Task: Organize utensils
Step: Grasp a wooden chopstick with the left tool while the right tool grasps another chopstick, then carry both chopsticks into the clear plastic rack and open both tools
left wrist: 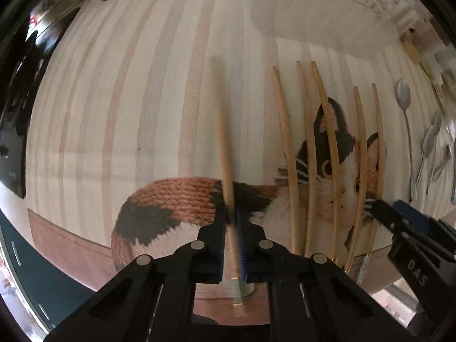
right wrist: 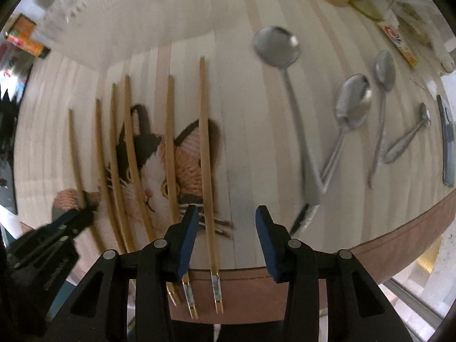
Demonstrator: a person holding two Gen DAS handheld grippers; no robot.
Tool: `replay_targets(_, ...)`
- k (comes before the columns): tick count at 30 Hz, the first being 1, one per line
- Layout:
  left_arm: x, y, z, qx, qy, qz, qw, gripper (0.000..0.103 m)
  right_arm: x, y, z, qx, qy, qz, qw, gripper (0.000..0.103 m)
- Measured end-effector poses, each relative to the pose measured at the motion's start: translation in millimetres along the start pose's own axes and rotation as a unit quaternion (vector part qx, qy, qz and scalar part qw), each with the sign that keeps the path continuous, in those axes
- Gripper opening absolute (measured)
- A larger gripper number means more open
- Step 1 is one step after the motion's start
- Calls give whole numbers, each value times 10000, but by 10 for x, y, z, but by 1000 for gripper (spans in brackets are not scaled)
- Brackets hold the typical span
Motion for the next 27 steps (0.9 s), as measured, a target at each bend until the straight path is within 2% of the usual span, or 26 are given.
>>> replay_targets(3, -73, -23, 27, -30, 67, -93, 9999, 5, 13, -40, -49, -28, -216, 103, 9997, 13)
replay_targets(5, -162, -19, 44, -49, 93, -114, 9999, 5, 70, -119, -100, -155, -204, 16, 9997, 8)
replay_targets(10, -291, -108, 163, -29, 118, -173, 9998, 5, 300, -365, -116, -323, -179, -71, 9993, 7)
replay_targets(12, -270, -151, 85, -9, 104, -156, 9998, 5, 327, -395, -150, -309, -166, -71, 9994, 7)
replay_targets(15, -276, -68, 79, -28, 118, -158, 9998, 5, 350, -437, -151, -329, -224, -55, 9992, 8)
replay_targets(20, -271, 0, 81, -46, 139, -123, 9998, 5, 237, -239, -81, -348, -291, -6, 9990, 8)
replay_targets(27, -264, 2, 81, -53, 149, -132, 9998, 5, 145, -173, -26, -331, -349, 57, 9988, 9)
Point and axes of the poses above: each gripper's, at about its wrist camera, not at the fingertips, and z roughly against the way its jaws point, x to its right, y to its top, the point moved 7 cm from there along -z, roughly the way its jaws point, and after that the axes turned 3 degrees about z, right-handed, at the moved point
